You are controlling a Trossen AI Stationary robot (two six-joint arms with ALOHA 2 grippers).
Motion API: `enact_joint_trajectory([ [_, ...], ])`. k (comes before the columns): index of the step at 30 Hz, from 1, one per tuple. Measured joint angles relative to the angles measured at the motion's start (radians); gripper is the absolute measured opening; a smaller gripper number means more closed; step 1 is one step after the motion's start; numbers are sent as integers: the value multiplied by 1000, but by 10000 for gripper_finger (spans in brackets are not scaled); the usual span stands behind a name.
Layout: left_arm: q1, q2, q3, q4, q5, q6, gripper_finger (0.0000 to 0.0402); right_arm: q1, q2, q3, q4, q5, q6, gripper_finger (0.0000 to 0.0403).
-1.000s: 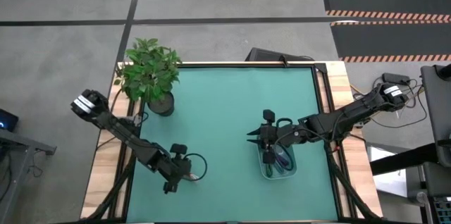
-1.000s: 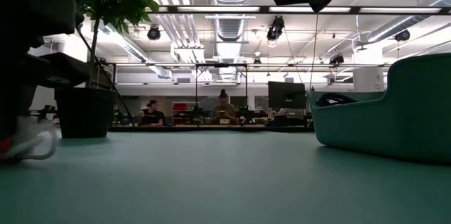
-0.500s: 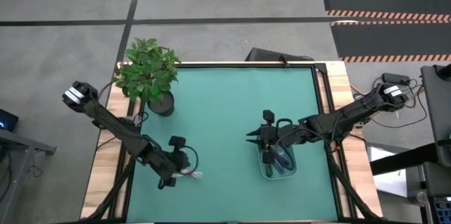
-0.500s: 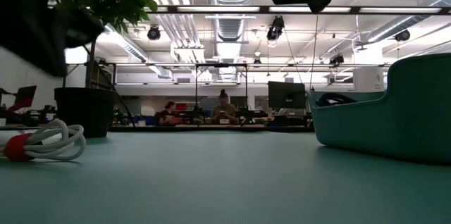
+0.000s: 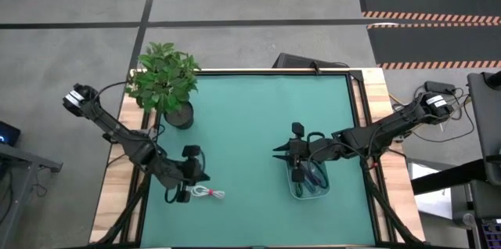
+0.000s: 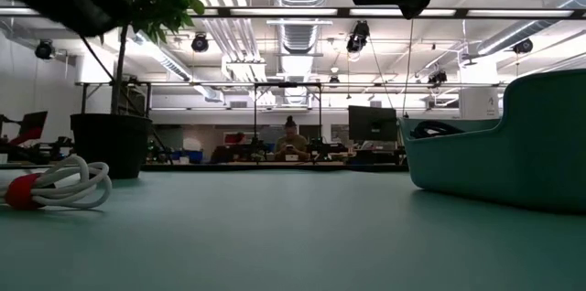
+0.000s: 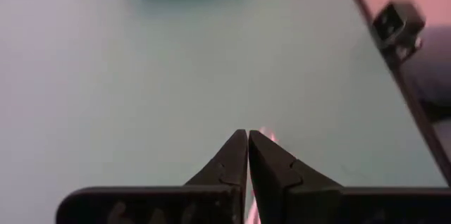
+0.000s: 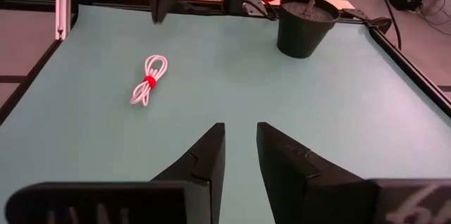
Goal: Pick and place USB-C Cables
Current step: Put the white charger cable into the blue bin
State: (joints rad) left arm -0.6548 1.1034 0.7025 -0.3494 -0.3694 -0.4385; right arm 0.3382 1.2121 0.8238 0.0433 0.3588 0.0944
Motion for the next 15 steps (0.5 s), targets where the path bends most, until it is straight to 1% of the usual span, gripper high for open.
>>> enact_joint_trajectory([
  [3, 0, 55, -12, -2, 50, -50, 4, 0, 0, 0, 0, 0, 0, 73],
  [5, -1, 96, -18, 2, 84, -73, 17, 0, 0, 0, 0, 0, 0, 73],
  [7, -1, 144, -21, 6, 104, -80, 38, 0, 0, 0, 0, 0, 0, 73],
  [11, -1, 239, -23, 18, 109, -105, 89, 0, 0, -2, 0, 0, 3, 73],
  [15, -2, 307, -16, 50, 152, -102, 140, 0, 0, -6, 0, 0, 10, 73],
])
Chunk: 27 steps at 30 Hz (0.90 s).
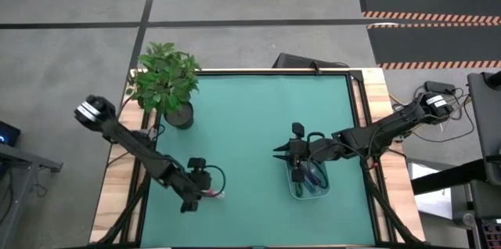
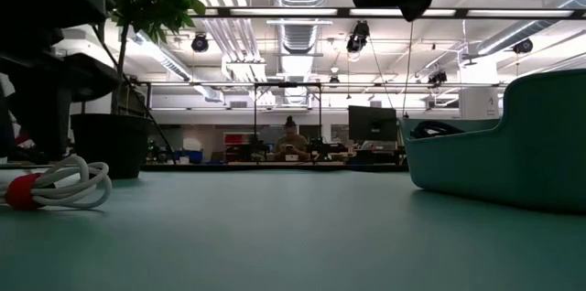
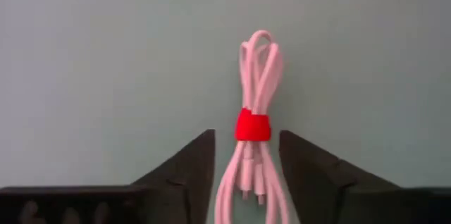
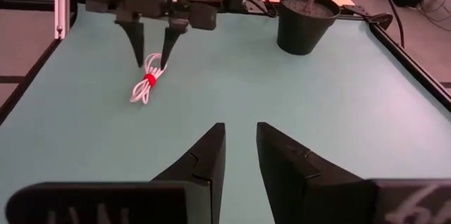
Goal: Pick and place USB-C Cables
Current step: Put the white charger cable into the blue bin
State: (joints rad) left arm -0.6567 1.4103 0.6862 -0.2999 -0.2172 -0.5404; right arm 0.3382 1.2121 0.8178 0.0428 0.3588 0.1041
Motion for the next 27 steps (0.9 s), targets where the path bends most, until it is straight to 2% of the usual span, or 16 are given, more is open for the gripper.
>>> enact_joint_trajectory([
  [4, -1, 11, 2, 9, 10, -3, 181, 0, 0, -4, 0, 0, 3, 73],
  [7, -1, 11, -15, 28, 10, -3, 196, 0, 0, -5, 0, 0, 3, 73],
  [11, 0, 20, -61, 144, 10, -3, 198, 0, 0, -6, 0, 0, 3, 73],
  [19, -1, 96, -78, 170, 0, 6, 198, 0, 0, -11, 0, 1, 9, 73],
  [23, -1, 120, -72, 168, -1, 23, 175, 0, 0, -12, 0, 8, 9, 73],
  [27, 0, 112, -72, 161, 0, 23, 119, 0, 0, -12, 0, 8, 9, 73],
])
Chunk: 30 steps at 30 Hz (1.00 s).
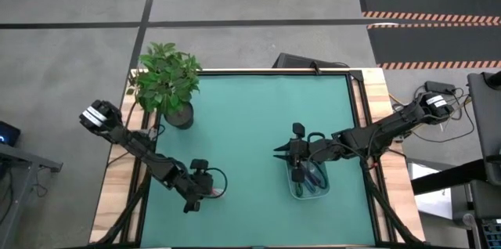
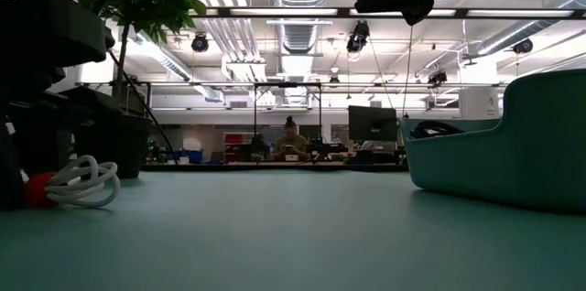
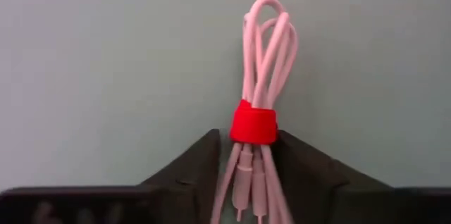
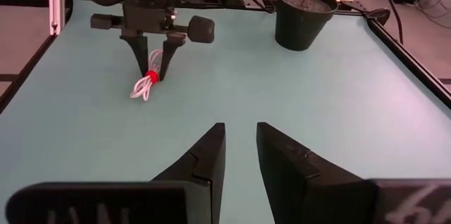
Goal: Pick and place USB-C Cables
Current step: Put the white charger cable into the blue bin
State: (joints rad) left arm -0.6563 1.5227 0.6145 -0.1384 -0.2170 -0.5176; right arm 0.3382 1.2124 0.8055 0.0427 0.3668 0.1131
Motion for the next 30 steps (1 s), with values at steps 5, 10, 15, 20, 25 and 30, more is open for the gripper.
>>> enact_joint_trajectory([
  [5, 1, -31, -8, -9, 10, 1, 39, 0, 0, 0, 0, 0, 0, 73],
  [10, 2, -107, -15, -29, -12, 14, 26, 0, 0, 0, 3, 0, 0, 73],
  [15, 6, -233, -16, -49, -125, 117, 26, 0, 0, -18, 92, 0, -22, 73],
  [20, 29, -382, -15, 26, -247, 251, 26, 0, 0, -37, 181, 0, -65, 73],
  [25, 31, -474, -20, 206, -327, 433, 26, 0, 19, -62, 310, -1, -98, 73],
  [30, 35, -489, -42, 435, -340, 635, 26, 0, 127, -86, 574, -7, -215, 73],
])
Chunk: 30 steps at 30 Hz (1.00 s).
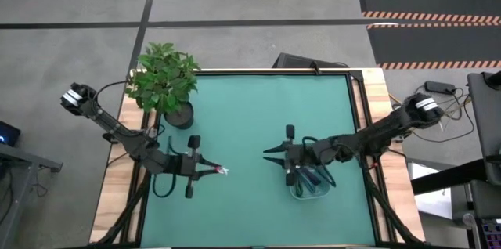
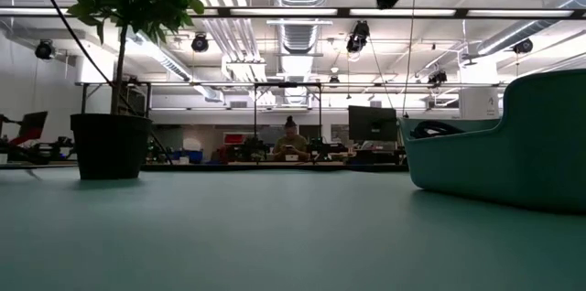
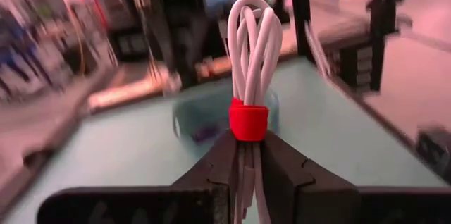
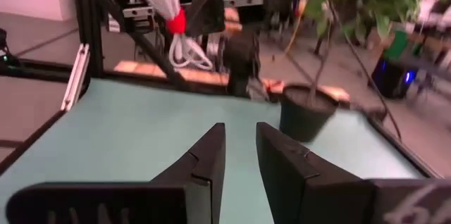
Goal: Pick and place USB-C Cables
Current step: Put the white charger cable into the blue bin
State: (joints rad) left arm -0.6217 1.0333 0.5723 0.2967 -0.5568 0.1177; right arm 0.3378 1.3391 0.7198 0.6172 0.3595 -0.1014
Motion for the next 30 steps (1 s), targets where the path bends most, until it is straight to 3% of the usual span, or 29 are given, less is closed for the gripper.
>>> enact_joint_trajectory([
  [8, 8, 3, -12, 248, -2, 182, 26, -4, 229, 9, 496, -1, -166, 73],
  [12, 16, 14, -13, 343, -2, 239, 26, -14, 314, 63, 632, -4, -194, 73],
  [20, 34, 14, -15, 377, -2, 256, 26, -42, 363, 192, 587, -29, -160, 80],
  [30, 43, 14, -17, 366, -32, 265, 31, -44, 362, 343, 367, -47, -151, 158],
])
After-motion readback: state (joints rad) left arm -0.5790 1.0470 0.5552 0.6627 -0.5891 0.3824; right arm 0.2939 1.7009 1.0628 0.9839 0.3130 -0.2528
